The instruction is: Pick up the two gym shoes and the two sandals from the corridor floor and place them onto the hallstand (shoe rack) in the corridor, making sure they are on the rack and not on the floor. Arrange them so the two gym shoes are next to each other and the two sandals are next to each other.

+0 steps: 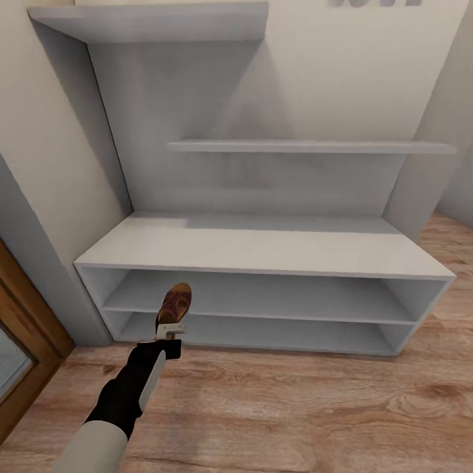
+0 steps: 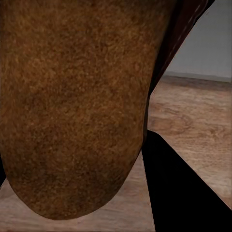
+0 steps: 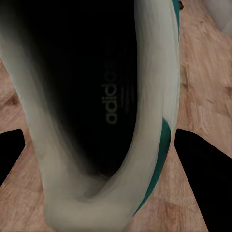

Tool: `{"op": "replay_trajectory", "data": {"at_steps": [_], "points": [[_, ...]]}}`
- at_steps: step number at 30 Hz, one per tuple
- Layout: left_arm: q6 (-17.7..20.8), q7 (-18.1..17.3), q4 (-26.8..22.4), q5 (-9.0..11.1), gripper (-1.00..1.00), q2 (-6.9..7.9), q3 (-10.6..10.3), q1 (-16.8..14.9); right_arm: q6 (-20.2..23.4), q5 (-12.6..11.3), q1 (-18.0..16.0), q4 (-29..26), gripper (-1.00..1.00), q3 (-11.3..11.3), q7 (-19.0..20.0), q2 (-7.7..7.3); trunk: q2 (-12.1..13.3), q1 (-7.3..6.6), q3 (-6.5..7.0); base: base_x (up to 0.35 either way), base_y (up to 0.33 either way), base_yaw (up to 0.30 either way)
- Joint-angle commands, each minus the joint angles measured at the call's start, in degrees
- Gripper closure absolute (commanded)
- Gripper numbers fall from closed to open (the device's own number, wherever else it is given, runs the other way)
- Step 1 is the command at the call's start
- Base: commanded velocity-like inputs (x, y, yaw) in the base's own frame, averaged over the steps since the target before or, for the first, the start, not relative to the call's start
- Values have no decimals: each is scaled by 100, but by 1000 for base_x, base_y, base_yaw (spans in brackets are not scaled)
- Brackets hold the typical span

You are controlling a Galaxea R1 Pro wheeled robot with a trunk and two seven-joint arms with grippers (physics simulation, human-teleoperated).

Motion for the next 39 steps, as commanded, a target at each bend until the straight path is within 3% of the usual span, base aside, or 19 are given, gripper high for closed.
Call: {"op": "replay_trajectory", "data": {"at_steps": [1, 13, 39], "points": [[29, 19, -8, 22, 100, 1, -9, -3, 40, 36, -4, -6, 100, -2, -3, -1, -2, 2, -5, 333, 0, 0], [32, 19, 0, 22, 100, 1, -9, -3, 40, 38, -4, -6, 100, -2, -3, 0, -2, 2, -5, 122, 0, 0], [29, 19, 12, 31, 100, 1, -9, -3, 40, 38, -4, -6, 100, -1, -3, -4, -2, 2, -5, 338, 0, 0]]}}
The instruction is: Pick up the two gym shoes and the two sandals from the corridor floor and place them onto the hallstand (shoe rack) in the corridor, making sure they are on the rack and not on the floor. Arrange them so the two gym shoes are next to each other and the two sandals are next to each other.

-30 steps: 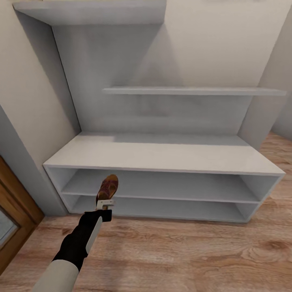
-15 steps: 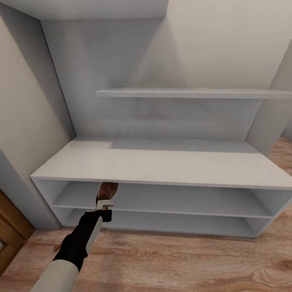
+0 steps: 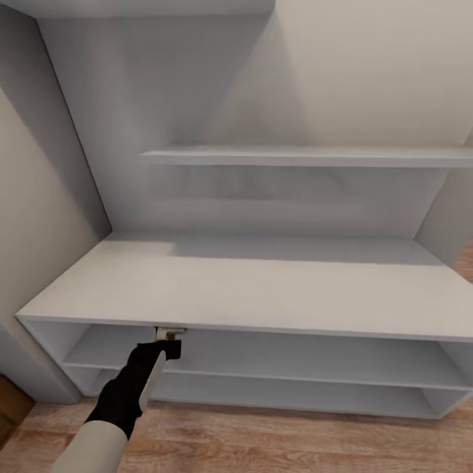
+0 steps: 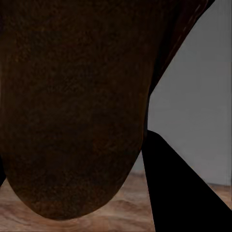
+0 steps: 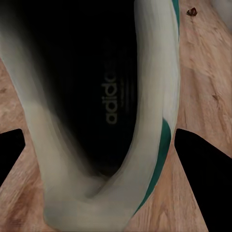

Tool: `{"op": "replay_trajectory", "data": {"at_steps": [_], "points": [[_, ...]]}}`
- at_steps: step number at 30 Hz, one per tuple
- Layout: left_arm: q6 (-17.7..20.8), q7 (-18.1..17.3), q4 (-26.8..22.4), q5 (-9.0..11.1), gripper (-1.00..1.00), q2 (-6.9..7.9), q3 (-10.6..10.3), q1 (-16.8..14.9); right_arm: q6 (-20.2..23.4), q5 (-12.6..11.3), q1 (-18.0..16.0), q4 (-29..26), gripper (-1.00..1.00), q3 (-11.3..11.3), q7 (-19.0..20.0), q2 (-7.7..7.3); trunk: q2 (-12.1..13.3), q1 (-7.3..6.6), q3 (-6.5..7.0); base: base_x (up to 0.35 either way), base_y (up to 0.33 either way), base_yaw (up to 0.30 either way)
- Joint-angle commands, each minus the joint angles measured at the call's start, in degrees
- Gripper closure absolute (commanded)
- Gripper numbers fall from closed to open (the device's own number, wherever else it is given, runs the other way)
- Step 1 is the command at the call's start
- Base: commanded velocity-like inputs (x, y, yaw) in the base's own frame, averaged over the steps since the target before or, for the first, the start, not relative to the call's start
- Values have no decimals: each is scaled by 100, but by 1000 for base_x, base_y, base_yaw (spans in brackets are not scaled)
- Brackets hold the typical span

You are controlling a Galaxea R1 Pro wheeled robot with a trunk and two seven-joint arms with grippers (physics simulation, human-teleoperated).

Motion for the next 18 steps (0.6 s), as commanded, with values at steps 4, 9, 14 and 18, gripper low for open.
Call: {"op": "replay_trajectory", "data": {"at_steps": [4, 9, 14, 18], "points": [[29, 19, -5, 23, 100, 1, -9, -3, 40, 35, -4, -6, 100, -2, -3, 0, -2, 2, -5, 243, 0, 0], [29, 19, -3, 23, 100, 1, -9, -3, 40, 35, -4, -6, 100, -2, -3, 3, -2, 2, -5, 41, 0, 0], [29, 18, -1, 21, 100, 1, -12, -3, 40, 35, -4, -6, 100, 0, -3, 2, -2, 2, -5, 4, 0, 0], [29, 18, 1, 13, 100, 0, -17, -3, 40, 35, -4, -6, 100, -1, -3, 2, -2, 2, -5, 0, 0, 0]]}}
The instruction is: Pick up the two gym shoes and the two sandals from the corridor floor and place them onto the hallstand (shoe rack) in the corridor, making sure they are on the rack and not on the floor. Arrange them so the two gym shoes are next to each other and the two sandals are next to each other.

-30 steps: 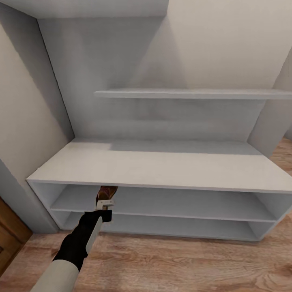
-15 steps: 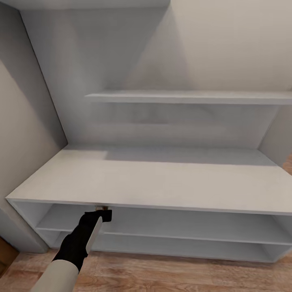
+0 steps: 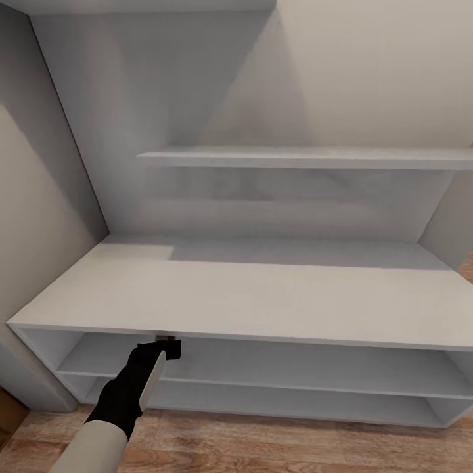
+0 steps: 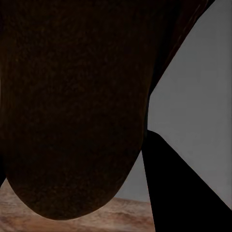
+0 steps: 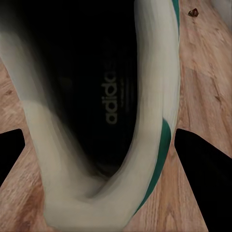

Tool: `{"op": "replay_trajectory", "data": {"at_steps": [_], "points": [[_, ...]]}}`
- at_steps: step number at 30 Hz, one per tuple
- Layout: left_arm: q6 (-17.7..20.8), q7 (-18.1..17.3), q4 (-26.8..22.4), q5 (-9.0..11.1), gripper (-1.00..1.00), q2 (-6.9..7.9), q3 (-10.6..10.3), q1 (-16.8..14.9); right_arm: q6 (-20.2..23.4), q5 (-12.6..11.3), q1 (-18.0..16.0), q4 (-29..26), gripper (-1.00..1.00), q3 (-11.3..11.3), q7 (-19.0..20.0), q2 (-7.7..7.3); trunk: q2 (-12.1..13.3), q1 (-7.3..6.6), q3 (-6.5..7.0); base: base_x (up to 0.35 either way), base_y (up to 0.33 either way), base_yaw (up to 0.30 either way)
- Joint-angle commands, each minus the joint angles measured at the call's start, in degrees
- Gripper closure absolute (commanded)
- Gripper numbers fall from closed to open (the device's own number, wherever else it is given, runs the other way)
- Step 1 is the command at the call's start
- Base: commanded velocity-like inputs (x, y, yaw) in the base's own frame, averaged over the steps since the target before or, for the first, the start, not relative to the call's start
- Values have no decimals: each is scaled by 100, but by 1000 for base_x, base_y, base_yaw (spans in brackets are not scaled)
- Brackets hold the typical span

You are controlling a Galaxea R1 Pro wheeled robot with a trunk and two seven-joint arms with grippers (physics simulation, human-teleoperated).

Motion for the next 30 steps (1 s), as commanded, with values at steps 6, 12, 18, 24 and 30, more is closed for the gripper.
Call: {"op": "replay_trajectory", "data": {"at_steps": [6, 12, 18, 24, 30], "points": [[29, 17, 0, 16, -100, 3, -4, -2, 39, 28, -4, -5, 100, 3, -3, -1, -2, -1, -5, 0, 0, 0], [29, 18, 0, 20, -100, 3, -9, -2, 39, 28, -4, -5, 100, 6, -3, -3, -2, -1, -5, 0, 0, 0], [29, 13, 0, 16, -100, 3, -11, -2, 39, 28, -4, -5, 100, 4, -3, -2, -2, -1, -5, -9, 0, 0], [29, 14, 0, 16, -100, 3, -11, -2, 39, 28, -4, -5, 100, 5, -3, -2, -2, -1, -5, -226, 0, 0], [29, 13, 0, 16, -100, 3, -11, -2, 39, 28, -4, -5, 100, 6, -3, -1, -2, -1, -5, -336, 0, 0]]}}
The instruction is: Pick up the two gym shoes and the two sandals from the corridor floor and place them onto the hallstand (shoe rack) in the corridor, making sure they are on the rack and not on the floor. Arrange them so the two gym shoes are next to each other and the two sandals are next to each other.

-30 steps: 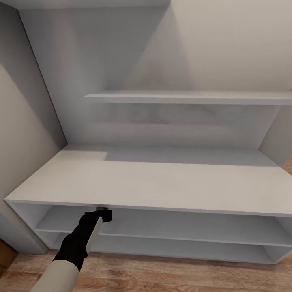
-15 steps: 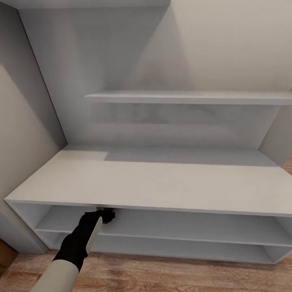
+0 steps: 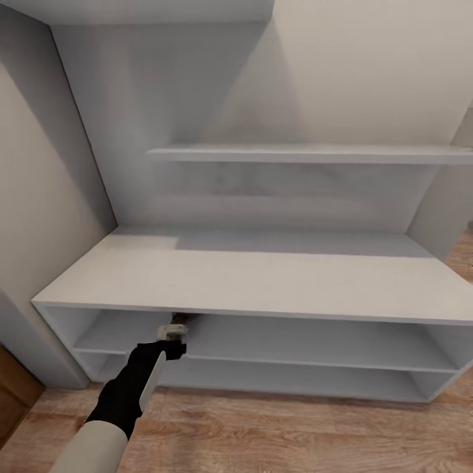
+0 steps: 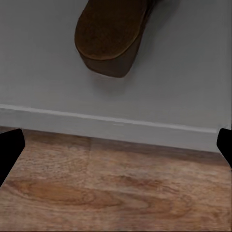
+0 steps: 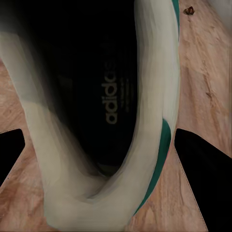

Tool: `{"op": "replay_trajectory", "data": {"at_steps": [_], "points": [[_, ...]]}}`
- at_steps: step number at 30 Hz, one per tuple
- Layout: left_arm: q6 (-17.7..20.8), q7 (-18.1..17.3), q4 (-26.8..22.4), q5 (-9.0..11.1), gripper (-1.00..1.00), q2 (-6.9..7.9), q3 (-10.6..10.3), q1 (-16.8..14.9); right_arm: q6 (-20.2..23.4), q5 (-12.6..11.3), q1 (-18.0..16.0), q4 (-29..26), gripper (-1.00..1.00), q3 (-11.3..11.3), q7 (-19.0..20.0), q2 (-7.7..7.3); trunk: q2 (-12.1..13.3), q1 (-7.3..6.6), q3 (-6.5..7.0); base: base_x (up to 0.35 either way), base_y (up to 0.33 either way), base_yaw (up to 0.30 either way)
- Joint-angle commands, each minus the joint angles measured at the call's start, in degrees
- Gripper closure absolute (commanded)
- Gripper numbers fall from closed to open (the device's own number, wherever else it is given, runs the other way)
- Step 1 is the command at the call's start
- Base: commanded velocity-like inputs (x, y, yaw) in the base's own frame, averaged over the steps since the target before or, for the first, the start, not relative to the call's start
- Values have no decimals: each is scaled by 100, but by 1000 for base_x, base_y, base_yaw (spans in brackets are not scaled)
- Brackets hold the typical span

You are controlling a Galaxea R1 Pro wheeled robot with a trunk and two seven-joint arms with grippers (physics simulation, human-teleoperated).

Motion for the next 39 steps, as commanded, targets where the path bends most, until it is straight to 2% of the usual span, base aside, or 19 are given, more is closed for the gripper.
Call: {"op": "replay_trajectory", "data": {"at_steps": [1, 7, 12, 17, 19, 22, 26, 27, 29, 33, 36, 37, 38, 39], "points": [[25, 40, -6, 34, -100, 2, -10, -2, 39, 31, -4, -6, 100, 0, -3, -1, -2, -5, -5, -341, 0, 0], [-9, 39, -3, 34, -100, 6, -10, -2, 39, 31, -4, -6, 100, 0, -3, 0, -2, -5, -5, -342, 0, 0], [-537, 39, 16, 37, -100, 25, -3, -1, 39, 31, -4, -6, 100, -6, -3, -1, -2, -5, -5, -342, 0, 0], [-728, 39, 19, 38, -100, 68, -2, 10, 39, 27, -4, -6, 100, -8, 0, 2, -2, -5, -5, -342, 0, 0], [-882, 39, 20, 47, -100, 162, 2, 24, 39, 24, -4, -6, 100, -8, 4, 1, -2, -5, -5, -342, 0, 0], [-991, 39, 16, 47, -100, 226, 10, 49, 39, 23, -4, -6, 100, -14, 7, -1, -2, -5, -5, -342, 0, 0], [-1123, 39, 68, 72, -100, 417, 22, 69, 39, 22, -4, -6, 100, -17, 9, 2, -2, -5, -5, -343, 0, 0], [-1370, 39, 213, 81, -100, 505, 24, 78, 39, 24, -4, -6, 100, -14, 8, 2, -2, -5, -5, -343, 0, 0], [-1622, 39, 432, 83, -100, 545, 24, 81, 39, 28, -4, -6, 100, -6, 11, 2, -2, -5, -5, -340, 0, 0], [-1803, 34, 641, 80, -100, 566, 23, 84, 39, 30, -4, -6, 100, -1, 3, 2, -2, -5, -5, -239, 0, 0], [-1858, -115, 724, 93, -100, 574, 17, 85, 39, 27, -4, -3, 100, 14, -10, 2, -2, -5, -5, -19, 0, 0], [-1870, -773, 737, 96, -100, 573, 16, 86, 39, 28, -4, -4, 100, 4, -12, 2, -2, -5, -5, -2, 0, 0], [-1871, -872, 737, 96, -100, 575, 16, 86, 39, 27, -4, -4, 100, 3, -12, 2, -2, -5, -5, -1, 0, 0], [-1869, -1164, 739, 96, -100, 576, 18, 86, 39, 25, -4, -5, 100, -1, -12, 2, -2, -5, -5, 0, 0, 0]]}}
